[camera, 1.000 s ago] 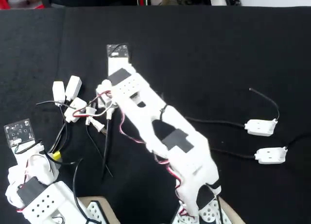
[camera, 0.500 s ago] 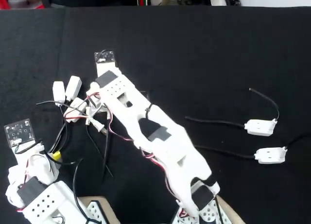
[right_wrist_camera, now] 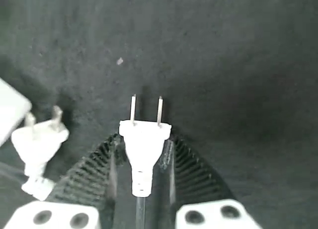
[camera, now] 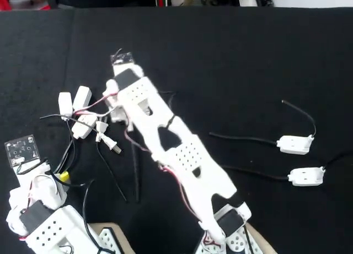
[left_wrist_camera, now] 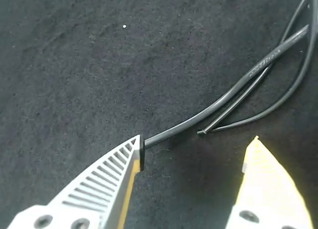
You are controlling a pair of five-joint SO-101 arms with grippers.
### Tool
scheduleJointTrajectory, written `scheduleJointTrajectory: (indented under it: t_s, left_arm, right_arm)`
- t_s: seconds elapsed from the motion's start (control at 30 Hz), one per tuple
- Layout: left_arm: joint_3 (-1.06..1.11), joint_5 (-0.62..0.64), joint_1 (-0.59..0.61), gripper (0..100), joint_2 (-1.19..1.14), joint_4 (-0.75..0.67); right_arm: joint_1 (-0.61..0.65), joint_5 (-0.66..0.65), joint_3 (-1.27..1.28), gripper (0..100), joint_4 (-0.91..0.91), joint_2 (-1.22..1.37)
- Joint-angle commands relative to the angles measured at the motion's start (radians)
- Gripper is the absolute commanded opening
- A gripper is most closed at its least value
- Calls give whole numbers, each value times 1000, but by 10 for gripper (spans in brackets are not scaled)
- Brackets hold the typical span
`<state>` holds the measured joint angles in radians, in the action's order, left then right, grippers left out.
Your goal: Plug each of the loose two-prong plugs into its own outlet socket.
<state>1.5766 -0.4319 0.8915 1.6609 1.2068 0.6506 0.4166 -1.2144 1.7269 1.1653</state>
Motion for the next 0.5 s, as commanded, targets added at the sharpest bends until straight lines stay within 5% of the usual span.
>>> scheduleJointTrajectory:
  t_s: [0.0,0.27,0.47]
  left_arm:
    - [-90,-5,-50,322,-5,-9]
    - [-295,95,-311,326,-57,-5]
    - [-581,267,-538,327,-460,-5]
  right_arm:
    - [-103,-60,-42,11,40,-64]
    - [-219,-150,308,11,40,-418]
    - [-252,-196,564,11,23,-644]
